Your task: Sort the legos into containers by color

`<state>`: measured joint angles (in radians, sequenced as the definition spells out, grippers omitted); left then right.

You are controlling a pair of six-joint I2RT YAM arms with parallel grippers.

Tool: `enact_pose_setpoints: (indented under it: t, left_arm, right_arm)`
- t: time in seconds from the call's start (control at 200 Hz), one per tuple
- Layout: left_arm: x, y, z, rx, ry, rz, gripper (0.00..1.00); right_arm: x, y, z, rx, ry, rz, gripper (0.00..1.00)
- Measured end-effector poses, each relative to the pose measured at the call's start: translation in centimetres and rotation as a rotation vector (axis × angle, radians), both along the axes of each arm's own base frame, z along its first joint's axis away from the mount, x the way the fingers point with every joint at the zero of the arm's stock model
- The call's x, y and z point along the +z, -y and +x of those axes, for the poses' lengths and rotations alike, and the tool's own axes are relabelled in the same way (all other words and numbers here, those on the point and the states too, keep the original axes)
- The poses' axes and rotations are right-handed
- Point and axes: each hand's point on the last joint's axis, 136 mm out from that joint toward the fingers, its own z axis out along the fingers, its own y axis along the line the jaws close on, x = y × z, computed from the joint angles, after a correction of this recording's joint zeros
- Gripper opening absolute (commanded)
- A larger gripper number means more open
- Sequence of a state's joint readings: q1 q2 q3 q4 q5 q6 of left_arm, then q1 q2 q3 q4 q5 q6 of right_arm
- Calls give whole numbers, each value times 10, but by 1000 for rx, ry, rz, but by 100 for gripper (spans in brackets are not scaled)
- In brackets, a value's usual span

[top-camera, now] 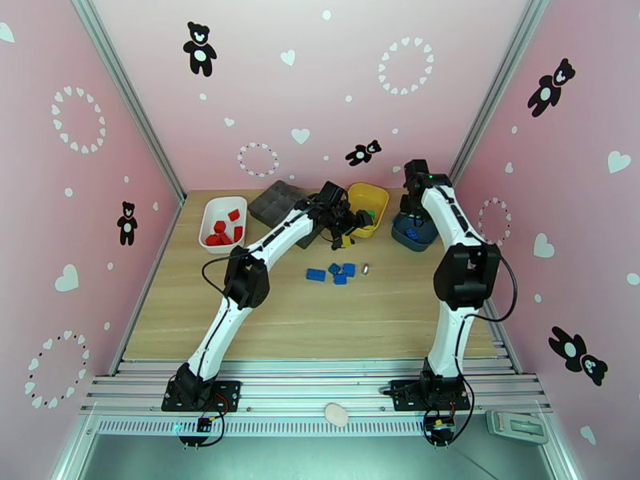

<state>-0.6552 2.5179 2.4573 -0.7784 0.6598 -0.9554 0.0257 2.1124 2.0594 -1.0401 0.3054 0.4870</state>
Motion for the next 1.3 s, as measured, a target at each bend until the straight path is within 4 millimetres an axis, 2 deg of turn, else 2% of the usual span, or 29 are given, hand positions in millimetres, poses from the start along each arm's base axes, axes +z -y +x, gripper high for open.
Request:
enact_pose_setpoints:
  t: [0.08,0.18,0.435,0.636,0.771,0.926,1.001,1.116,1.296]
  left_arm:
    - [-1,0,0,0,-2,2,91]
    - [-4,-2,-1,1,-10,13,91]
    - [-15,-17,4,28,6,83,90]
    - [-15,-47,6,75,48,195,90]
    - [0,-77,2,124,99,278,89]
    - [10,-119,-6,194,124,360,88]
    - [5,-142,-11,228,111,399,88]
    - [-15,-182,-22,287,61,462,88]
    - [-42,-241,-43,388,-19,528,89]
  right_arm:
    - [-13,7,5,-12,-27,-1,50]
    - [-27,9,6,-4,-62,-1,55]
    - [-31,-1,5,33,-79,46,57]
    - [-30,-21,-4,80,-85,98,56]
    - [-20,-56,-15,158,-73,129,56]
    - [-9,-115,-32,291,-61,165,57]
    - [-8,-147,-41,369,-62,186,58]
    - [-11,-196,-54,505,-76,216,61]
    - [-15,-266,-86,736,-120,247,64]
